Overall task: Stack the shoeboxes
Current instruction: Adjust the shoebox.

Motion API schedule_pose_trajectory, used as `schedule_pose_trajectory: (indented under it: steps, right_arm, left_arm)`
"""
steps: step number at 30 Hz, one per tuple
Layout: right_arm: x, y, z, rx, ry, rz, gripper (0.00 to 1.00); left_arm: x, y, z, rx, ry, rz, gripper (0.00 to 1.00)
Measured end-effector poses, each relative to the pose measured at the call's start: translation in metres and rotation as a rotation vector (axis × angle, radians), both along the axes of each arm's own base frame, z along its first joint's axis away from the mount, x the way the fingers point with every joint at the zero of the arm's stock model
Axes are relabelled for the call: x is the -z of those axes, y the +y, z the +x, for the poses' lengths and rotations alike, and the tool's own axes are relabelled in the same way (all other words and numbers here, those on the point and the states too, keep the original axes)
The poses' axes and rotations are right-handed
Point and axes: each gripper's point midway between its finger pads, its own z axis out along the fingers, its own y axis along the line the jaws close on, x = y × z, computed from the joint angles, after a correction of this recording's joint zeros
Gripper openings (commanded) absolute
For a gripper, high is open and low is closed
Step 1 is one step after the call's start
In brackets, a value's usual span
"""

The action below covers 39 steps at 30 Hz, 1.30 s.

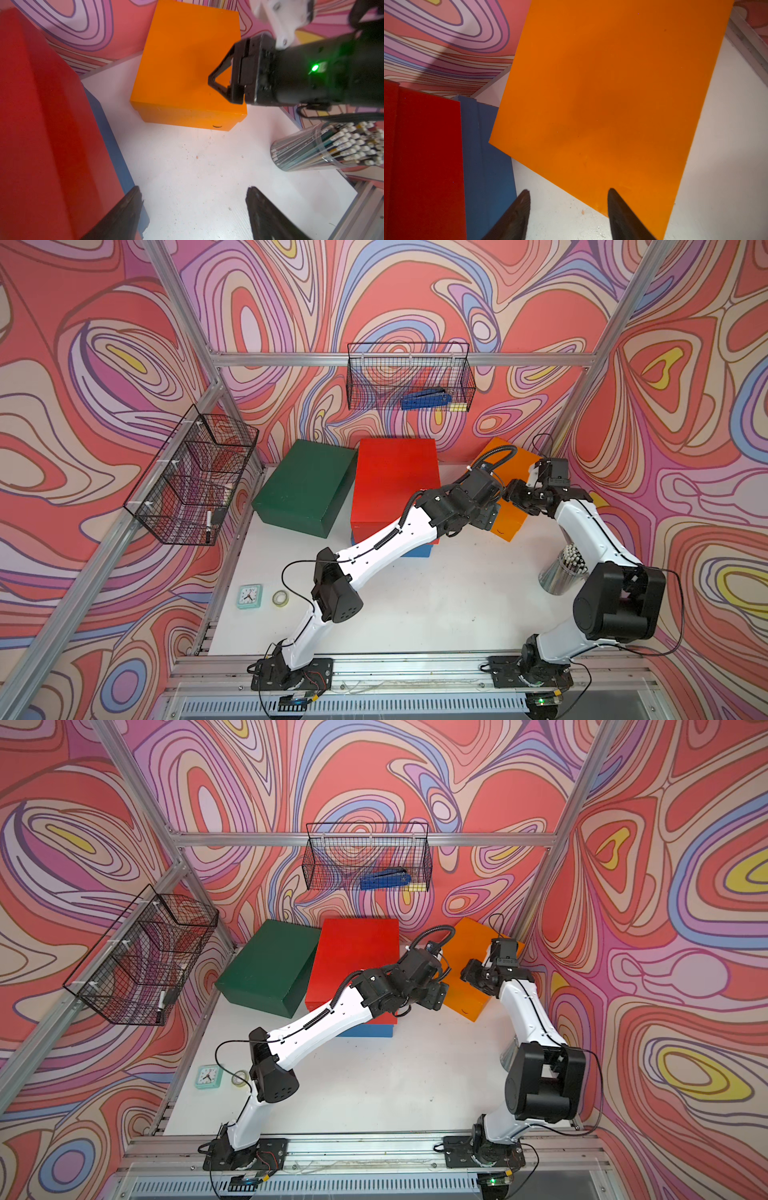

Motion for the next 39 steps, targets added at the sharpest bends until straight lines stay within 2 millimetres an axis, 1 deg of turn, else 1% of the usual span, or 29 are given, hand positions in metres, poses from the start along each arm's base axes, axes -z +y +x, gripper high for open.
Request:
schedule_pose_trajectory:
  steps: [1, 4, 5, 8, 11, 13, 16, 18, 20, 22, 27, 29, 31, 34, 39]
  right_arm:
    - [0.001, -0.002, 0.0, 0.007, 0.001, -0.002, 0.63]
    - [0.001, -0.007, 0.001, 0.023, 0.001, -0.005, 0.66]
    - [0.002, -0.008, 0.001, 0.028, 0.004, -0.006, 0.68]
    - [0.005, -0.011, 0.001, 0.038, 0.012, -0.011, 0.71]
    - [0.01, -0.014, 0.002, 0.051, 0.023, -0.017, 0.73]
    - [0.012, -0.017, 0.002, 0.06, 0.028, -0.02, 0.73]
    - [0.011, -0.02, 0.003, 0.075, 0.024, -0.019, 0.74]
    - [0.01, -0.022, 0.005, 0.085, 0.018, -0.018, 0.74]
    - [0.009, -0.023, 0.006, 0.09, 0.012, -0.017, 0.74]
    - [0.01, -0.023, 0.008, 0.094, 0.008, -0.014, 0.74]
    - [0.021, -0.024, 0.013, 0.104, 0.025, -0.003, 0.75]
    - [0.027, -0.024, 0.013, 0.109, 0.039, -0.002, 0.76]
    - [0.031, -0.026, 0.012, 0.118, 0.049, -0.005, 0.79]
    - [0.034, -0.031, 0.01, 0.142, 0.058, -0.005, 0.81]
    - [0.038, -0.056, 0.006, 0.22, 0.064, 0.004, 0.82]
  left_arm:
    - [0.013, -0.004, 0.002, -0.001, 0.014, 0.013, 0.85]
    - [0.038, -0.009, 0.006, -0.008, 0.034, 0.046, 0.89]
    - [0.044, -0.011, 0.008, -0.013, 0.033, 0.055, 0.9]
    - [0.055, -0.016, 0.015, -0.02, 0.016, 0.064, 0.94]
    - [0.057, -0.024, 0.023, -0.019, -0.022, 0.061, 0.96]
    - [0.053, -0.031, 0.03, -0.016, -0.052, 0.043, 0.96]
    - [0.047, -0.044, 0.043, -0.012, -0.084, -0.005, 0.95]
    - [0.046, -0.047, 0.055, -0.017, -0.088, -0.038, 0.94]
    - [0.05, -0.044, 0.066, -0.029, -0.074, -0.058, 0.94]
    - [0.055, -0.034, 0.085, -0.056, -0.047, -0.085, 0.94]
    - [0.065, -0.01, 0.129, -0.127, -0.008, -0.158, 0.94]
    - [0.071, -0.006, 0.137, -0.141, -0.001, -0.169, 0.94]
    - [0.075, -0.009, 0.139, -0.141, 0.006, -0.179, 0.94]
    - [0.08, -0.018, 0.134, -0.122, 0.017, -0.194, 0.94]
    - [0.081, -0.032, 0.125, -0.09, 0.027, -0.217, 0.94]
